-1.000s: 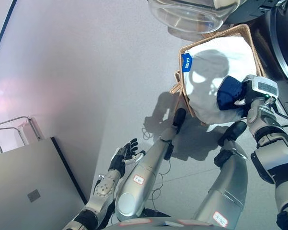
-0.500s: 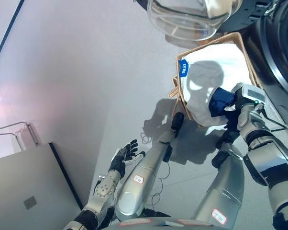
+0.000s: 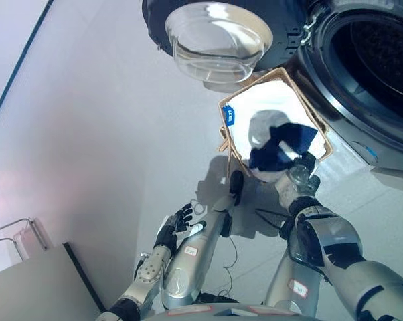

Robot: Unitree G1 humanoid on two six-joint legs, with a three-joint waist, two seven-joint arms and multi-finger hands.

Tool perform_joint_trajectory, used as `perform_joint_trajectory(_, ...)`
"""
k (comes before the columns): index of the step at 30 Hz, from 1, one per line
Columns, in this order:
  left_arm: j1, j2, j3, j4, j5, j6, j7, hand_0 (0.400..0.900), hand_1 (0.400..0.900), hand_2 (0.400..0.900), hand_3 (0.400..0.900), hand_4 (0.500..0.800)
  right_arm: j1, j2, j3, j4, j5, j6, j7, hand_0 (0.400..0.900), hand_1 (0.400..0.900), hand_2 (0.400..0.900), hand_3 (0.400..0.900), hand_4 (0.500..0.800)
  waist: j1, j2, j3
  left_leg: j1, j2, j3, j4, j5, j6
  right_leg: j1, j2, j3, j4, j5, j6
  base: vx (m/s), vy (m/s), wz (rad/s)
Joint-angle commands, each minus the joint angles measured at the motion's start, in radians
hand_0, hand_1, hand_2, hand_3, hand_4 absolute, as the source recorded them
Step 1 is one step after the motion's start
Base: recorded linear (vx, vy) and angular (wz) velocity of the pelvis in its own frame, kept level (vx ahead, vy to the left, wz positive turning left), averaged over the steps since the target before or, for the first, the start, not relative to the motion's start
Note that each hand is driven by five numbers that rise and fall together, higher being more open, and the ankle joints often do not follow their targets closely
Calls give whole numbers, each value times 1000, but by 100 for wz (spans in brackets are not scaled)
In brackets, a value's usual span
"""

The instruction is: Put the clothes in the basket into the washing machine.

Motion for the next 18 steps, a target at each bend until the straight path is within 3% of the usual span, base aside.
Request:
perform_joint_trajectory(1, 49, -1, -43, 45, -14, -45, 31, 900, 900, 900, 900, 800, -124, -54, -24, -143, 109, -172, -15, 400, 400, 400, 400, 500, 3, 92, -46, 22, 2, -25, -18, -73, -32, 91, 19, 9, 83, -128, 40, 36, 13, -15)
perform_joint_trajectory(9, 81, -15, -49, 103, -52, -58, 6, 900, 900, 900, 900, 800, -130, -41, -52, -358, 102, -254, -62, 400, 400, 400, 400, 500, -10, 82, -87, 76, 12, -19, -34, -81, -34, 145, 34, 11, 51, -129, 39, 31, -13, -4)
perform_joint_trajectory(10, 96, 23, -52, 116, -18, -12, -32, 900, 900, 900, 900, 800, -397, -319, -100, -189, 198, -246, -12, 400, 400, 400, 400, 500, 14, 81, -126, 88, 7, -31, -34, -90, -42, 165, 26, -3, 53, -146, 43, 50, -61, 26)
perform_joint_trajectory(11, 91, 22, -39, 105, -42, -45, -21, 900, 900, 900, 900, 800, -338, -299, -63, -127, 256, -231, 0, 400, 400, 400, 400, 500, 19, 89, -125, 87, 9, -33, -33, -84, -42, 165, 27, -4, 52, -137, 41, 64, -51, 28)
perform_joint_trajectory(13, 108, 24, -43, 94, -17, -36, -17, 900, 900, 900, 900, 800, -429, -462, -67, -20, 271, -224, -10, 400, 400, 400, 400, 500, 35, 96, -150, 101, 7, -40, -45, -85, -44, 181, 23, -14, 42, -136, 45, 30, -29, 20)
perform_joint_trajectory(14, 122, 30, -45, 79, 6, -37, -27, 900, 900, 900, 900, 800, -390, -500, -50, 31, 224, -217, -24, 400, 400, 400, 400, 500, 51, 108, -160, 105, 5, -46, -46, -83, -44, 190, 18, -22, 38, -136, 48, 17, -40, 31)
perform_joint_trajectory(18, 130, 47, -13, 59, 30, -52, -25, 900, 900, 900, 900, 800, -316, -489, -120, -66, 186, -241, -62, 400, 400, 400, 400, 500, 71, 133, -178, 126, 2, -64, -61, -72, -46, 209, 19, -30, 37, -145, 49, 8, -32, 18)
